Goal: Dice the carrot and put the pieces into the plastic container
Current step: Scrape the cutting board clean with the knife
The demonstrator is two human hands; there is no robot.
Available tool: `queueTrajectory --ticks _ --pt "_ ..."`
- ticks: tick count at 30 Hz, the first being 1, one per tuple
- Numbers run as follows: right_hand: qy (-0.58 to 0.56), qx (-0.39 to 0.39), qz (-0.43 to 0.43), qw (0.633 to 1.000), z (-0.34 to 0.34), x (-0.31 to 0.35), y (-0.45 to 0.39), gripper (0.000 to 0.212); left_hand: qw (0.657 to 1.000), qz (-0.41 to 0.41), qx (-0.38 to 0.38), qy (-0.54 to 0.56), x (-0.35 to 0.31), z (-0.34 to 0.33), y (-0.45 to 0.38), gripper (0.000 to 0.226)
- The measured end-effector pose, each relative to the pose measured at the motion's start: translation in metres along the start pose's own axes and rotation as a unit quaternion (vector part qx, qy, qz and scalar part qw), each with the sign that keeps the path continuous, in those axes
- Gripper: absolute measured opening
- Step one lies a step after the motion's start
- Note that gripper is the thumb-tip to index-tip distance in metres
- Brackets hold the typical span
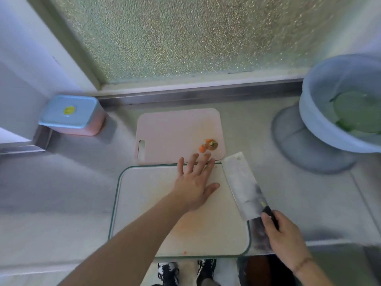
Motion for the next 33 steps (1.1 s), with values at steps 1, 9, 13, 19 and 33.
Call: queueTrajectory --ticks 1,9,13,19,33 --pt "0.000 0.008 0.008 1.000 0.001 0.005 0.002 0.029 1.000 -0.003 0.010 -0.010 -0.001 -0.002 -0.003 0.095" --pt "0.033 0.067 0.028 0.997 -0.004 0.011 0.018 0.024 0.999 -0.031 0.010 0.008 0.000 -0.014 0.024 0.083" --pt "0.047 0.072 0.052 0.995 -0.006 0.008 0.041 0.022 0.991 -0.084 -0.081 0.061 0.008 -0.015 0.068 0.054" --pt "0.040 0.090 0.019 0.995 -0.028 0.008 0.093 0.020 0.974 -0.109 -0.167 0.104 0.029 -0.009 0.126 0.037" --pt "0.010 0.073 -0.004 0.997 -0.097 0.044 0.154 0.041 0.945 -0.125 -0.176 0.244 0.058 -0.009 0.158 0.025"
Point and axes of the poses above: each hand's wrist, its own y-axis away from the middle knuckle, its own z-axis out of the back of the hand, x = y × z, the point moved 6 cm from there along -y, towards the middle knuckle, and after that the axes turned 15 degrees about -x, right-handed, at the moved point
